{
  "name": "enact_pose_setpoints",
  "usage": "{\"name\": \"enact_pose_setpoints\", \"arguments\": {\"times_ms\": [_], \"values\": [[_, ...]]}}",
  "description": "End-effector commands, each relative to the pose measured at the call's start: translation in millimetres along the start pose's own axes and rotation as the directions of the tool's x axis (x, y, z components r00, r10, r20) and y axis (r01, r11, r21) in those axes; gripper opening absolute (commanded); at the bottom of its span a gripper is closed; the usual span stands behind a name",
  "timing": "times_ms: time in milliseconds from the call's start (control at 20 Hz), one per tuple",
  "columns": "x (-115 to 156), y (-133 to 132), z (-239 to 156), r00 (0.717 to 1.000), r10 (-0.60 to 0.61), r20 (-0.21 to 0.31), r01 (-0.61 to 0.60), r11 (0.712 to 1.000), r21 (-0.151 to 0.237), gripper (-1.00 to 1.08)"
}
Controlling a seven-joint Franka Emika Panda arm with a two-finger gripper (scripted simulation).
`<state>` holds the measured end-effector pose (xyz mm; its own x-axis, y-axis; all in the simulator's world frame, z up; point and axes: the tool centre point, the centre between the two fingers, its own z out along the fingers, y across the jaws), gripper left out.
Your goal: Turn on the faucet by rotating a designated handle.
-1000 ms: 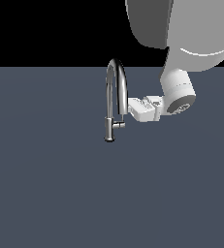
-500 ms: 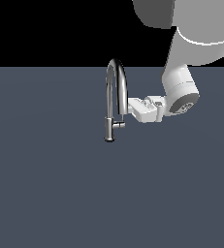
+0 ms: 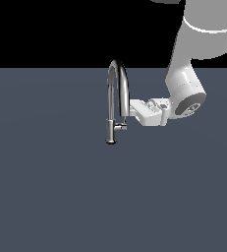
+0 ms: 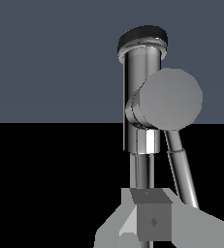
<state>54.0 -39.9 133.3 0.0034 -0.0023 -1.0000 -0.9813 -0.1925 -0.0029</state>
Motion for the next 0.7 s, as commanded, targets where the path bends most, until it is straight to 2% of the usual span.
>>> {"name": "enact_pose_setpoints", "arguments": {"times_ms": [0, 150, 250, 650], "values": [[-4.5, 7.7, -1.1, 1.000, 0.000, 0.003, 0.000, 1.000, -0.005, -1.00], [-6.3, 14.5, -1.2, 1.000, 0.000, 0.003, 0.000, 1.000, -0.005, -1.00], [-4.6, 8.9, 6.5, 1.000, -0.002, 0.007, 0.003, 1.000, -0.012, -1.00], [6.8, 33.8, 3.0, 1.000, -0.001, 0.005, 0.002, 1.000, -0.009, -1.00]]}}
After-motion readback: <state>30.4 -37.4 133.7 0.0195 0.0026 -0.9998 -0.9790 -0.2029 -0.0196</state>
